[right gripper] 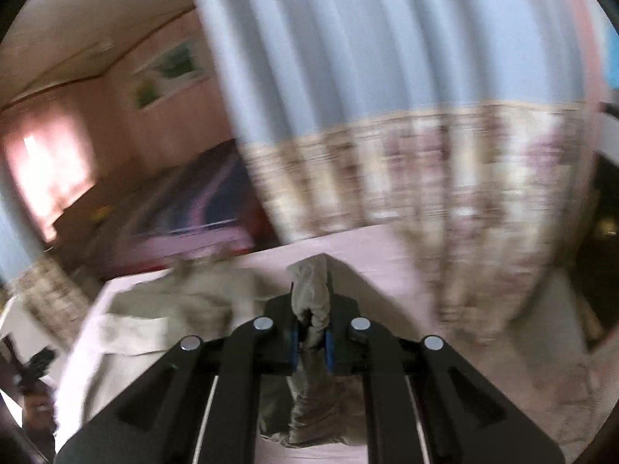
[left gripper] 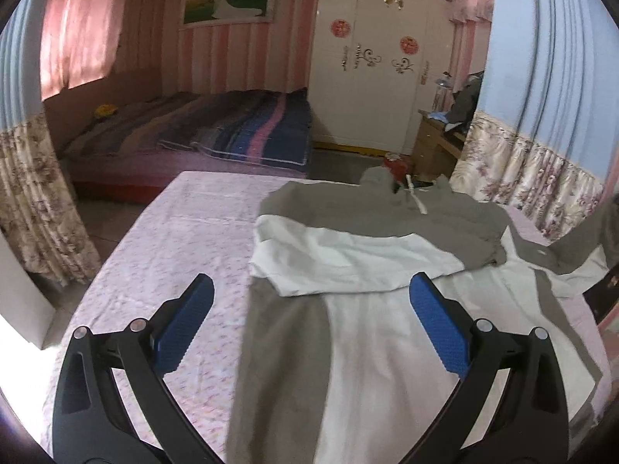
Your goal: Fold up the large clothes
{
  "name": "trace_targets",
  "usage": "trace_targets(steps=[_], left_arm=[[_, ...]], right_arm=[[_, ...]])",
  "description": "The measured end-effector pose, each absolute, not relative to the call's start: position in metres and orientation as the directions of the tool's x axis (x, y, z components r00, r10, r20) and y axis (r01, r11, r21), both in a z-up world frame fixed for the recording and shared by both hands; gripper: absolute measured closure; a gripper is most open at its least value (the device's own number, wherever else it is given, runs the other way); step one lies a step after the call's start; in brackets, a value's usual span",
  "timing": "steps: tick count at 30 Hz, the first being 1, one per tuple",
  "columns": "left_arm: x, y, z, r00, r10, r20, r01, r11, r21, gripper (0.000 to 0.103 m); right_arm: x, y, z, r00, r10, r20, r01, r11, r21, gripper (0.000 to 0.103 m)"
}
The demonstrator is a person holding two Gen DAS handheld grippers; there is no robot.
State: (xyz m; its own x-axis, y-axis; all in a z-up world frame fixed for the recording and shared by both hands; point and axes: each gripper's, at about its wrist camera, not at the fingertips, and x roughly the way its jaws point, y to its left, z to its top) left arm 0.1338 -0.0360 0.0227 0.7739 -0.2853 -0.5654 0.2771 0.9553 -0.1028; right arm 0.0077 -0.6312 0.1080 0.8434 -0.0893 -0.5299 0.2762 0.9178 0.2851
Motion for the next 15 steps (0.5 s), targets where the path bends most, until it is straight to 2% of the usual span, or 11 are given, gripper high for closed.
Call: trace_targets(steps=[4,11,12,13,14,15], left_arm=[[0.147,-0.049,0.022,0.772,-0.291,-0.565,0.290,0.952,-0.094,0.003],[0.168,-0.052,0.021,0.771,-0.281,-0.572,0.278,0.956,-0.094,0.003],[0.171,-0.051,0.019,0.768,-0.275,-0.579,0.272,0.958,-0.093,0.003],[0.174,-0.051,0.016,0.764,-0.274,-0.584,0.269,0.958,-0.098,0.003],[0.177,-0.051,0.012,0.756,-0.274,-0.594,0.268,0.958,-0.102,0.003],[0.181,-0.053,0.006,0.748,-0.266,-0.608,0.264,0.960,-0.096,0.003]], right_arm=[[0.084,-0.525,0.083,0.821,0.079,-0.565,0.117,0.946,0.302,0.094],[0.188,-0.365,0.043,0.749,0.231,-0.622,-0.058,0.957,0.285,0.092],[0.198,-0.346,0.038,0.744,0.226,-0.629,-0.071,0.963,0.262,0.085],[0.205,-0.336,0.034,0.740,0.225,-0.634,-0.076,0.964,0.254,0.059],[0.213,-0.326,0.028,0.728,0.233,-0.645,-0.084,0.964,0.254,0.039],[0.217,-0.317,0.023,0.716,0.241,-0.656,-0.087,0.962,0.259,0.024]])
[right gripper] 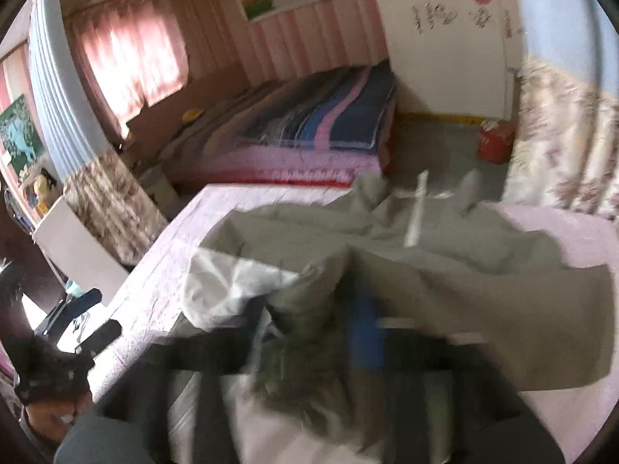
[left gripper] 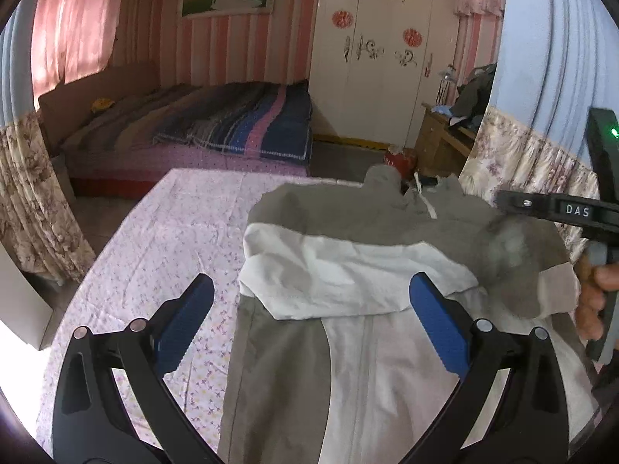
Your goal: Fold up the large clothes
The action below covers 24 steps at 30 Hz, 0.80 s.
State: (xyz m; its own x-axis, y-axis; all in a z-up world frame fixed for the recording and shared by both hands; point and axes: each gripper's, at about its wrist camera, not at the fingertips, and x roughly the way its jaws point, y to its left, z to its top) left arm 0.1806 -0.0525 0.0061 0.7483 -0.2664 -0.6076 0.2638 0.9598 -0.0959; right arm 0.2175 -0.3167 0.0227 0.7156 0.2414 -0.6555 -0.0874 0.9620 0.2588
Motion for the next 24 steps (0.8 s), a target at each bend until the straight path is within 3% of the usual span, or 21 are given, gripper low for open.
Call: trace_targets(steps=[6,12,19,24], left_arm=[[0.188,-0.067,-0.020,0.713,-0.261,-0.651,0.279,0.957,-0.077,0.003],[0.190,-0.111,-0.031,0.681,-0.313,-0.662,0.346,0.934,-0.085,0.003],[0.196,-0.181,-0.037,0.658,-0.347,-0.669,0.397,0.914,-0.083,0.003],[0.208,-0.227,-0.050,0.662,-0.303,-0.685,0.413,0.911,-0.005,0.003]], right_arm=[[0.197,-0.335,0.017,0.750,0.207,-0.628,-0.046,0.964,0.262,0.020],[0.142,-0.407,0.011,0.807,-0.071,-0.586,0.138,0.988,0.070,0.017],[0.094,-0.494,-0.018,0.765,-0.203,-0.611,0.303,0.951,0.062,0.016],[0.076,-0.532,-0.032,0.731,-0.241,-0.638,0.369,0.926,0.073,0.016]])
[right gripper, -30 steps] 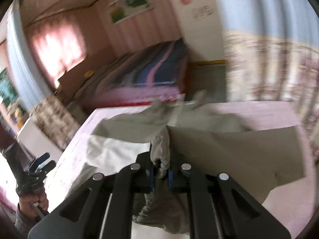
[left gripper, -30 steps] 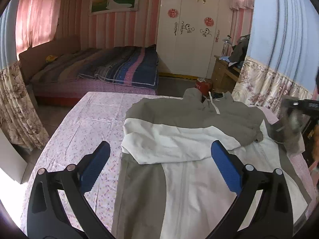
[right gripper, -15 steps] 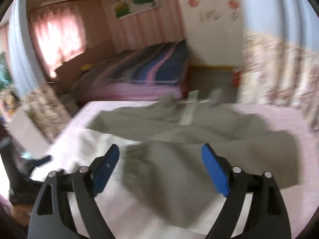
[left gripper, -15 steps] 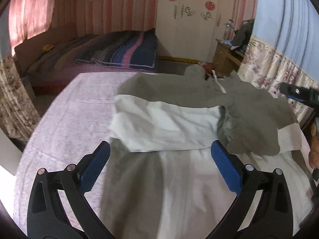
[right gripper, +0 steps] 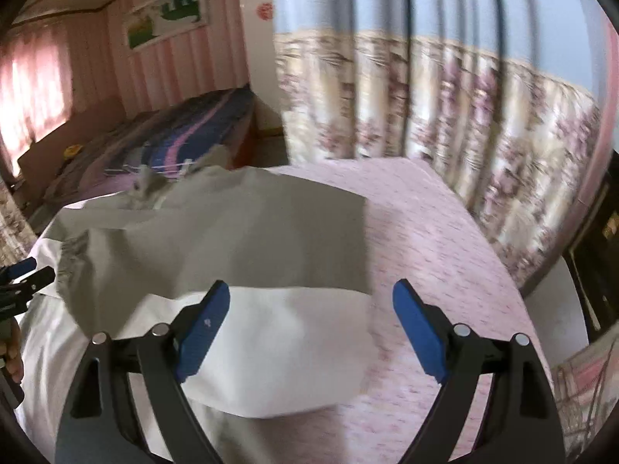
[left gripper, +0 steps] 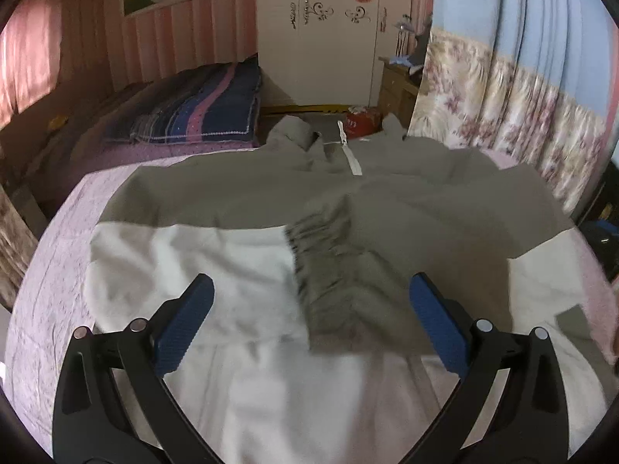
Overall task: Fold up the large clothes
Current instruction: 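Grasp the other sleeve cuff with the left gripper and fold it over the front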
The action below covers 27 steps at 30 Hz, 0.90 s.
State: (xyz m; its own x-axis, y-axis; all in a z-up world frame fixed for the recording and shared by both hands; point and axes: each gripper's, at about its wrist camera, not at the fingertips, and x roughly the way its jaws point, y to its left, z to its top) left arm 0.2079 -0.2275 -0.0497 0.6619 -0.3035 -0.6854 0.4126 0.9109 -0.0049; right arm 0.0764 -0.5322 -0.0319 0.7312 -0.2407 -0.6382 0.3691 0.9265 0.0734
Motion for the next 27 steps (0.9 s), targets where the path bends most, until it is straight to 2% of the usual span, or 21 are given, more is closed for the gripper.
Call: trace_targets(steps=[4,6,7,11,12,13,19,22,27], left_arm=[[0.226,-0.252,-0.069,0.582,-0.343,-0.738,0.441,0.895,-0.069,0.004],[0.233,-0.259,-0.075,0.551,-0.353,-0.756,0.454,0.887,-0.083,0.019],[0.235,-0.263,-0.078,0.537,-0.356,-0.765,0.463,0.882,-0.086,0.037],[0.242,-0.257,-0.072,0.543,-0.362,-0.758,0.462,0.882,-0.089,0.076],[0.242,-0.253,-0.068,0.554,-0.357,-0.752,0.461,0.884,-0.080,0.082],[0.242,-0.246,-0.061,0.578,-0.341,-0.742,0.454,0.889,-0.054,0.096],[0.261,-0.173,-0.020,0.685,-0.247,-0.685,0.351,0.936,0.013,0.096],[0.269,-0.149,-0.015,0.693,-0.235,-0.681,0.330,0.944,0.010,0.096],[0.284,-0.101,-0.006,0.738,-0.140,-0.660,0.244,0.967,0.067,0.096]], right_arm=[[0.068,-0.550,-0.035,0.719,-0.239,-0.653,0.388,0.917,0.092,0.016],[0.067,-0.553,-0.035,0.715,-0.240,-0.657,0.388,0.917,0.088,0.016],[0.066,-0.555,-0.037,0.713,-0.237,-0.660,0.386,0.918,0.087,0.016],[0.071,-0.549,-0.029,0.708,-0.241,-0.663,0.377,0.924,0.067,0.016],[0.072,-0.546,-0.027,0.709,-0.242,-0.663,0.375,0.925,0.063,0.016],[0.075,-0.543,-0.024,0.710,-0.244,-0.660,0.371,0.927,0.057,0.016],[0.104,-0.513,-0.011,0.722,-0.225,-0.655,0.323,0.946,0.031,0.015],[0.121,-0.496,-0.009,0.725,-0.214,-0.655,0.300,0.954,0.021,0.014],[0.146,-0.467,-0.006,0.724,-0.202,-0.660,0.240,0.970,-0.034,0.014]])
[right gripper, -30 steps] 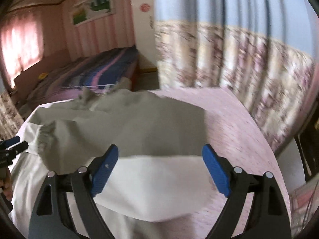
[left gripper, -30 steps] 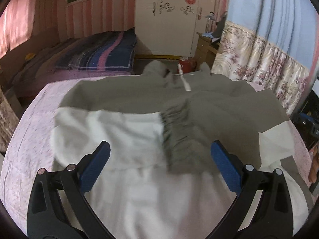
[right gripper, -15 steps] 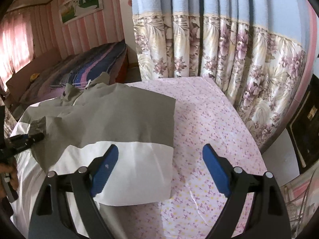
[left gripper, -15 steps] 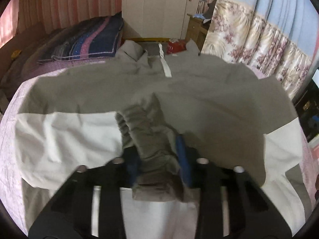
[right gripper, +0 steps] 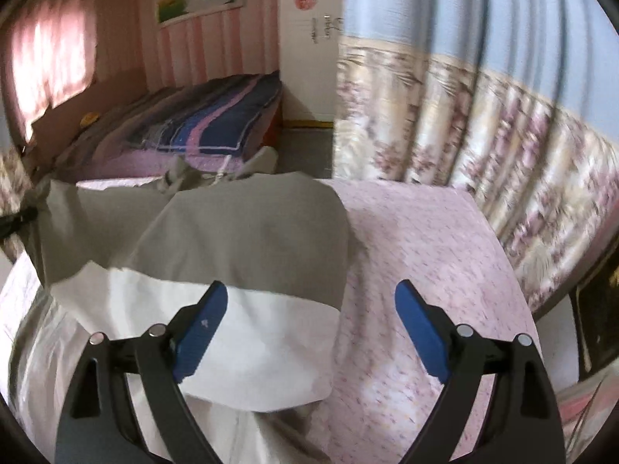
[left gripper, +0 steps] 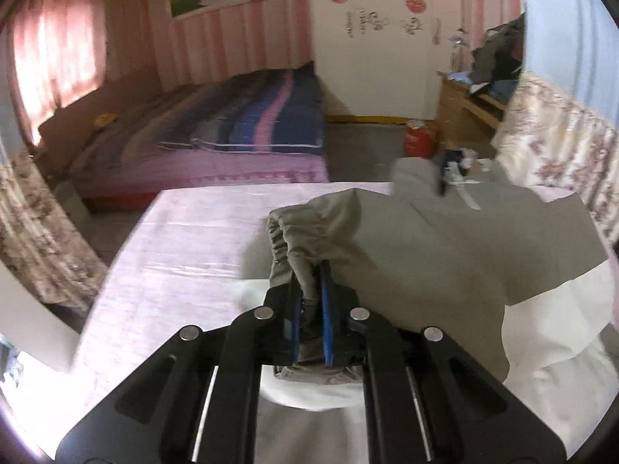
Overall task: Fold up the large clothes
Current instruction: 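Grasp the other sleeve cuff with the left gripper and fold it over the front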
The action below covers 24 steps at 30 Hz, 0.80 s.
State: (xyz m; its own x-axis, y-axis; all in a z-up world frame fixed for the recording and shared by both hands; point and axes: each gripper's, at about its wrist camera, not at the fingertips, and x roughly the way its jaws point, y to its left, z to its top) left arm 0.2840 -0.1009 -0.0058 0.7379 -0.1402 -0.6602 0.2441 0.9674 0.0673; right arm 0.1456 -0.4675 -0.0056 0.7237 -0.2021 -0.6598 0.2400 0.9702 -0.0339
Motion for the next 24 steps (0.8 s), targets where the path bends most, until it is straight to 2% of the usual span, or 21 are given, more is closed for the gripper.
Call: trace_targets(steps=[1,4,6,7,8,11,14,16,19,24], left_arm=[[0.286,-0.096,-0.008,0.736,-0.132,-0.664,0.241,0.968,0.075,0.095],[0.297,-0.085,-0.027,0.707,-0.102,-0.700,0.221,0.972,0.082,0.079],[0.299,-0.078,-0.042,0.702,-0.060,-0.710,0.185,0.978,0.100,0.058],[0.299,-0.075,-0.047,0.704,-0.041,-0.709,0.170,0.979,0.112,0.038],[0.300,-0.071,-0.053,0.702,-0.019,-0.712,0.151,0.981,0.123,0.032],[0.305,-0.065,-0.067,0.671,-0.038,-0.740,0.157,0.983,0.092,0.027],[0.306,-0.067,-0.077,0.667,-0.028,-0.745,0.175,0.977,0.120,0.024],[0.305,-0.069,-0.085,0.665,-0.012,-0.747,0.180,0.973,0.145,0.022],[0.309,-0.067,-0.094,0.663,-0.004,-0.749,0.161,0.977,0.137,0.014],[0.296,-0.057,-0.084,0.683,-0.058,-0.728,0.171,0.982,0.082,0.014]], right_arm=[[0.150,-0.464,-0.006,0.722,-0.208,-0.660,0.235,0.971,-0.049,0.013],[0.170,-0.455,-0.015,0.704,-0.213,-0.677,0.227,0.971,-0.070,0.013],[0.181,-0.455,-0.026,0.681,-0.209,-0.702,0.233,0.970,-0.063,0.013],[0.190,-0.457,-0.037,0.651,-0.217,-0.727,0.248,0.966,-0.067,0.013],[0.196,-0.460,-0.047,0.622,-0.238,-0.746,0.270,0.959,-0.080,0.013],[0.204,-0.467,-0.069,0.565,-0.284,-0.775,0.299,0.946,-0.128,0.013],[0.205,-0.475,-0.084,0.545,-0.326,-0.773,0.313,0.934,-0.173,0.007],[0.202,-0.481,-0.088,0.547,-0.328,-0.771,0.325,0.931,-0.165,0.003],[0.200,-0.490,-0.090,0.540,-0.338,-0.771,0.351,0.923,-0.159,0.003],[0.185,-0.493,-0.077,0.580,-0.292,-0.761,0.338,0.936,-0.102,0.002]])
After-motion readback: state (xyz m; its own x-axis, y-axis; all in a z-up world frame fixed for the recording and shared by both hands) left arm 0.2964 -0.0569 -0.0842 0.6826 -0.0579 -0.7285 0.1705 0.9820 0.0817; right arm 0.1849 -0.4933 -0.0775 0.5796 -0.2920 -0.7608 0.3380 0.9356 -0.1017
